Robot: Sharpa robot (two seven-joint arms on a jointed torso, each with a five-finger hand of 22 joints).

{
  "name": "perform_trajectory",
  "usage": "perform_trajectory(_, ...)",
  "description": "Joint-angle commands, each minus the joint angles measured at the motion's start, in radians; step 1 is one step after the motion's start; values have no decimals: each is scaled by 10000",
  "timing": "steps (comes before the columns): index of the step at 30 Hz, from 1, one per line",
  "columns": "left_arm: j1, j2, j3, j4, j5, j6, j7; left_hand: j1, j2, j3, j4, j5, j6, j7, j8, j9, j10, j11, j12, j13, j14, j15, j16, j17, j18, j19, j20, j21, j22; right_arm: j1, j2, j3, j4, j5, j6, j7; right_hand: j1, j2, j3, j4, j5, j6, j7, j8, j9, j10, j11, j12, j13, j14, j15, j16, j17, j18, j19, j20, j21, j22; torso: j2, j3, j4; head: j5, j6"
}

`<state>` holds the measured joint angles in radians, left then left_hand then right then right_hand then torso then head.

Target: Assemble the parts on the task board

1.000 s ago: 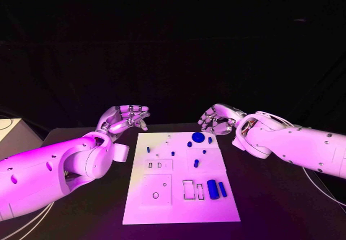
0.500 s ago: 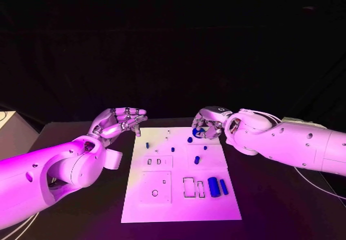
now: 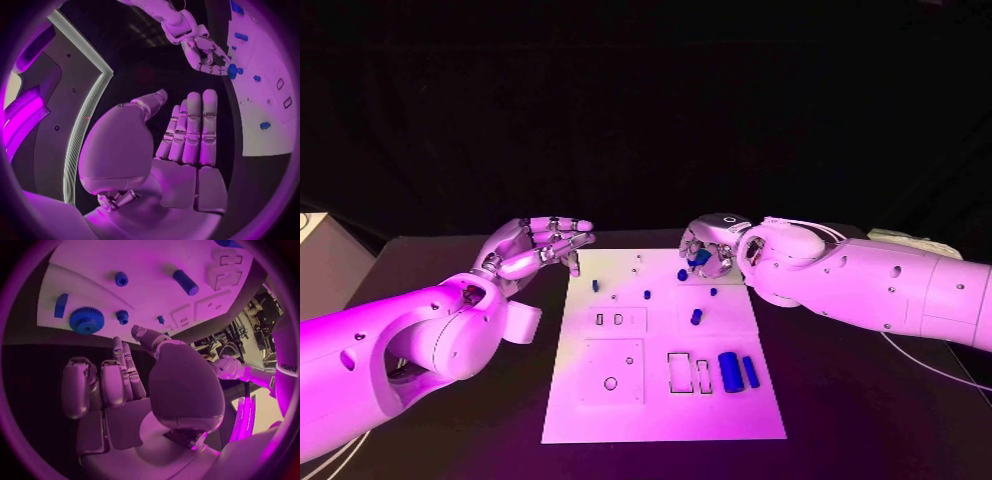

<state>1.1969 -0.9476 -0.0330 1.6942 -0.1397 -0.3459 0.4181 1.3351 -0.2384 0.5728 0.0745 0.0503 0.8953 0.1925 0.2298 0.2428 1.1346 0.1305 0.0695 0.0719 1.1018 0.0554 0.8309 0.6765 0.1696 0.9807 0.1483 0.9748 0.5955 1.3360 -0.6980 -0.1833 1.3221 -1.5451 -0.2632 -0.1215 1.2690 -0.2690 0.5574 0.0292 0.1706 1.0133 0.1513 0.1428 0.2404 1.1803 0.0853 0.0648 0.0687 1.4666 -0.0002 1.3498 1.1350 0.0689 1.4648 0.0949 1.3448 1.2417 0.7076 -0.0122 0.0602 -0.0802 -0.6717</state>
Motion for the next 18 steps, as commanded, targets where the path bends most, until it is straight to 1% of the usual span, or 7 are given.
perform_trajectory(1, 25, -13, 16, 57, -72, 235, -7, -98, 4, -7, -50, -4, -54, -2, -67, 16, -49, -13, -36, -10, -69, -10, 35, 9, 130, -49, -1, 68, 8, -16, 56, 2, -60, -507, 362, -337, 4, -50, -89, 4, -74, -56, 1, -45, 15, -84, 35, -37, 2, 334, 19, 35, -3, -60, 76, 26, -22, -10, 91, -33, 62, -36, -12)
perform_trajectory(9, 48, -57, 27, 73, -63, 212, -23, -125, 11, -23, -49, -4, -70, 8, -72, 20, -87, -5, -30, -9, -91, -2, 60, 16, 131, -76, 7, 108, 34, -52, 141, -3, -128, -625, 548, -406, 5, -35, -109, 17, -83, -52, -1, -43, 22, -107, 36, -36, 3, 331, 19, 45, -3, -55, 67, 28, -32, -25, 154, -47, 78, -57, -37)
perform_trajectory(10, 50, -59, 28, 74, -62, 210, -25, -125, 11, -23, -49, -4, -70, 8, -72, 20, -87, -5, -30, -9, -91, -2, 60, 16, 131, -76, 7, 108, 34, -56, 150, -4, -139, -634, 574, -411, 5, -35, -109, 17, -83, -52, -1, -43, 22, -107, 36, -36, 3, 331, 19, 45, -3, -55, 67, 28, -32, -25, 160, -59, 82, -66, -53)
perform_trajectory(14, 56, -63, 31, 72, -58, 209, -35, -134, 15, -28, -48, -4, -76, 15, -75, 22, -99, -1, -27, -8, -98, 1, 68, 19, 132, -85, 10, 121, 43, -77, 186, -7, -174, -662, 628, -421, 6, 0, -135, 44, -98, -37, -5, -33, 37, -122, 35, -28, 10, 326, 20, 58, -8, -52, 60, 31, -32, -28, 203, -71, 109, -82, -32)
perform_trajectory(18, 59, -59, 33, 58, -54, 205, -43, -134, 15, -28, -48, -4, -76, 15, -75, 22, -99, -1, -27, -8, -98, 1, 68, 19, 132, -85, 10, 121, 43, -93, 222, -8, -203, -688, 661, -423, 6, 18, -140, 56, -99, -27, -5, -27, 43, -124, 35, -24, 12, 323, 20, 60, -15, -49, 54, 32, -39, -39, 239, -75, 130, -95, -25)
